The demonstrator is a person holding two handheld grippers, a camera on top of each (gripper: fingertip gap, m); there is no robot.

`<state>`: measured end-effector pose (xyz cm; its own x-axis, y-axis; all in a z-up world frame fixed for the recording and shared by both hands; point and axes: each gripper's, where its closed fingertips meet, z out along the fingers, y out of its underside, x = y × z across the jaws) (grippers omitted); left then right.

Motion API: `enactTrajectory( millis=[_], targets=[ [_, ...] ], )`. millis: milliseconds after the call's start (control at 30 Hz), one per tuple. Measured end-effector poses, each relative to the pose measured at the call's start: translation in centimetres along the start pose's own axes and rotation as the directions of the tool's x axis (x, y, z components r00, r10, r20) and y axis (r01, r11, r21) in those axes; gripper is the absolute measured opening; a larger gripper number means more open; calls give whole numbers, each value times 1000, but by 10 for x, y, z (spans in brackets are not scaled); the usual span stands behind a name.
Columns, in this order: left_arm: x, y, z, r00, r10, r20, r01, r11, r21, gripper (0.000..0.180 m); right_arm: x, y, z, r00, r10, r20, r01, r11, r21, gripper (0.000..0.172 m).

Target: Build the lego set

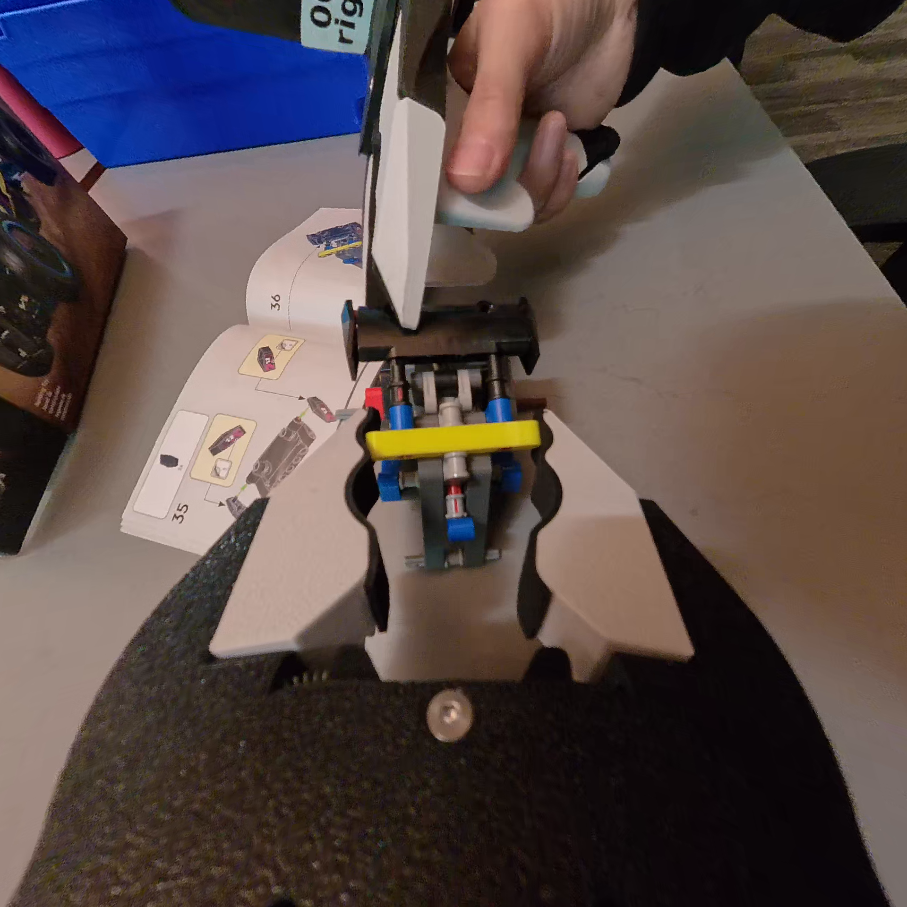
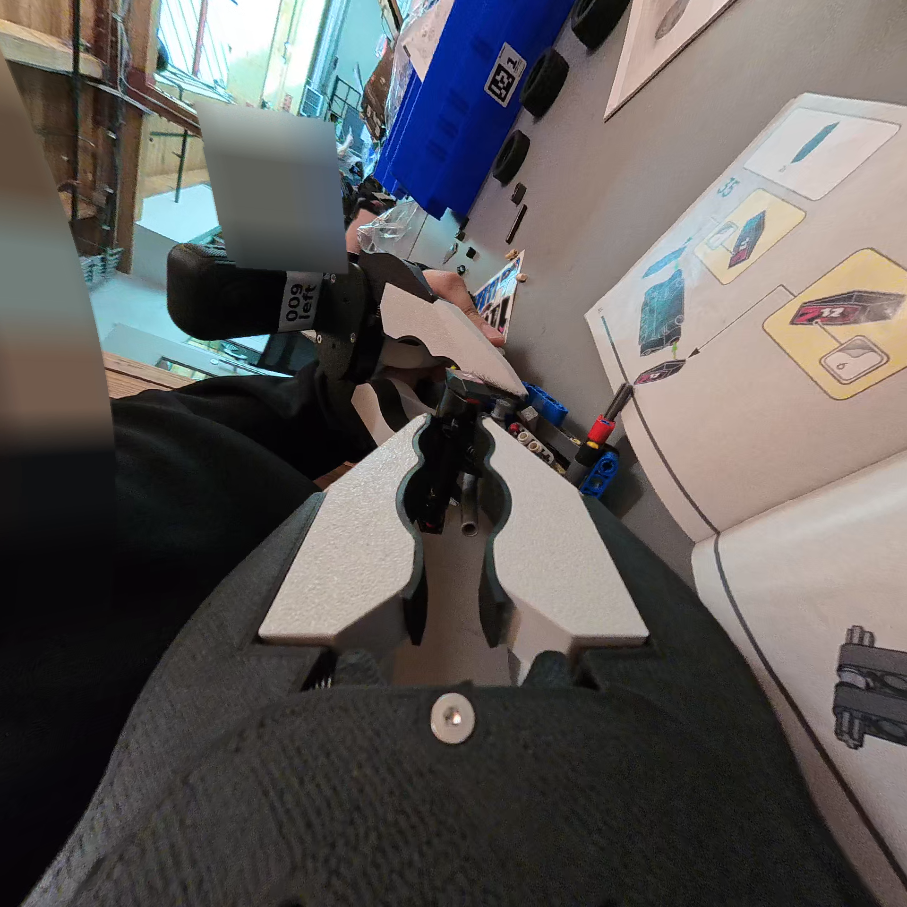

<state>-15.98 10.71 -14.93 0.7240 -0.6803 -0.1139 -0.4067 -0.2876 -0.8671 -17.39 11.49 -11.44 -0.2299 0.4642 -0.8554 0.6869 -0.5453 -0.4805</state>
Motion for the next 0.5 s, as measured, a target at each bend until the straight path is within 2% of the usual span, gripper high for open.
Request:
enactTrajectory(
  millis=[133, 367, 500],
  targets=[
    [-2, 1, 0, 1000, 19, 5, -19, 1000, -16, 60, 1, -1, 2, 998, 62, 21, -63, 997, 40, 13],
    [-5, 3, 0, 998, 53, 28, -51, 997, -62, 60, 3, -2, 3, 996, 75, -41, -74, 997, 25, 12],
    [-6, 4, -2, 1000, 11, 17, -10, 999, -43, 60, 4, -5, 5, 995, 85, -48, -83, 996, 42, 14]
  ],
)
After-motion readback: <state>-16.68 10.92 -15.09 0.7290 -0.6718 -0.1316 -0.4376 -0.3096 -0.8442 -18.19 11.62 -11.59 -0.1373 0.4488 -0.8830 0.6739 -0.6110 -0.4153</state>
